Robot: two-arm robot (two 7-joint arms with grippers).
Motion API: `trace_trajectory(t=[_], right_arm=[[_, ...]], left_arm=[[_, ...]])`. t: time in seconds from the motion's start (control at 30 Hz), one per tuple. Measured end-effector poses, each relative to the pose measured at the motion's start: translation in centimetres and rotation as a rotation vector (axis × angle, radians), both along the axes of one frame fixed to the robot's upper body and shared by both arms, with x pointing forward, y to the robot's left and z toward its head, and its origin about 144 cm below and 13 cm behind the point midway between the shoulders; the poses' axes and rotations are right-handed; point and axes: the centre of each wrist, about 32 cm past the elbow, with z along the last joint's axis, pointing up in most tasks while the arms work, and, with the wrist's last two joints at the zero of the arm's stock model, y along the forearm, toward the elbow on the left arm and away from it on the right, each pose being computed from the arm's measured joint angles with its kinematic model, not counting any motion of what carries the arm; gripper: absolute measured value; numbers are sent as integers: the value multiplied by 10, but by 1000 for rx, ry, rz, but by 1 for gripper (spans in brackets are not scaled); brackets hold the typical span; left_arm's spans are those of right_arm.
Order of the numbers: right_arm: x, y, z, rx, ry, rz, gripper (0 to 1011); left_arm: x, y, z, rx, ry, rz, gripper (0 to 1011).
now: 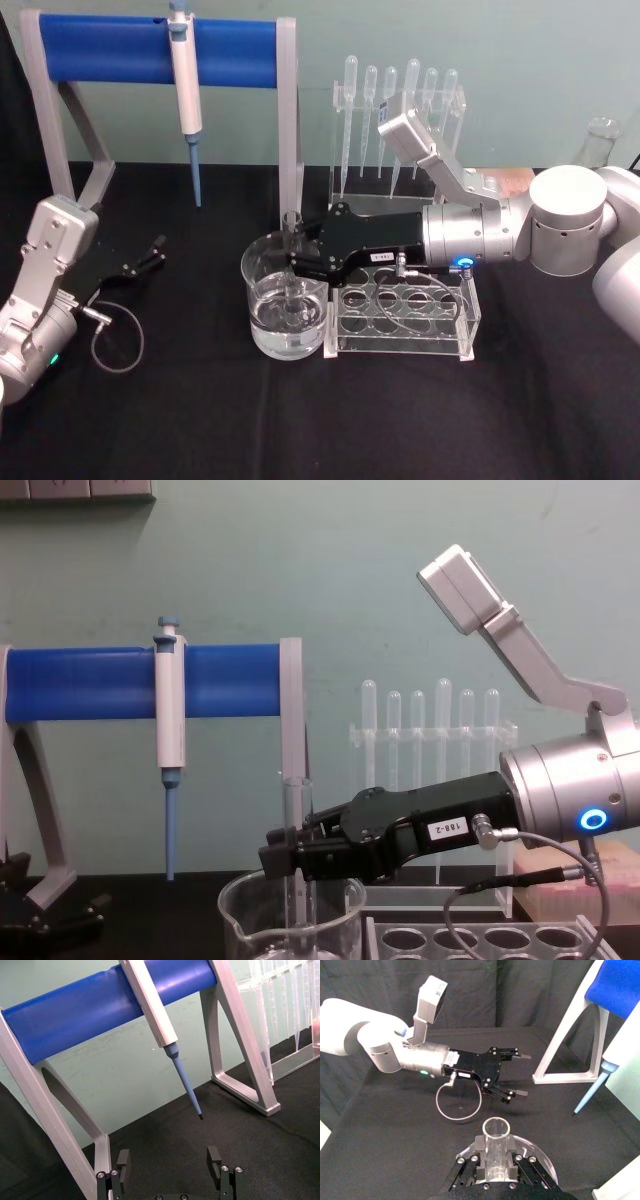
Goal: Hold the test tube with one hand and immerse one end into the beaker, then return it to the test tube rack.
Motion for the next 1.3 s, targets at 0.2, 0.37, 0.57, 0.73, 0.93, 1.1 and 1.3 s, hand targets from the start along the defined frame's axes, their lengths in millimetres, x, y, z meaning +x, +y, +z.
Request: trace_trajectory(t=[0.2,0.37,0.57,0.73,0.93,1.1,1.3], right_arm=[[0,0,0,0,0,0,237],[0,0,0,0,0,0,237],[0,0,0,0,0,0,238],[0,0,0,0,0,0,237],[0,0,0,0,0,0,237],[0,0,0,0,0,0,238],[0,0,0,0,0,0,238]], left_arm=[[0,0,0,0,0,0,1000],[0,0,0,0,0,0,1000],[0,0,0,0,0,0,1000],[0,0,0,0,0,0,1000],[0,0,0,0,0,0,1000],[0,0,0,0,0,0,1000],[0,0,0,0,0,0,1000]])
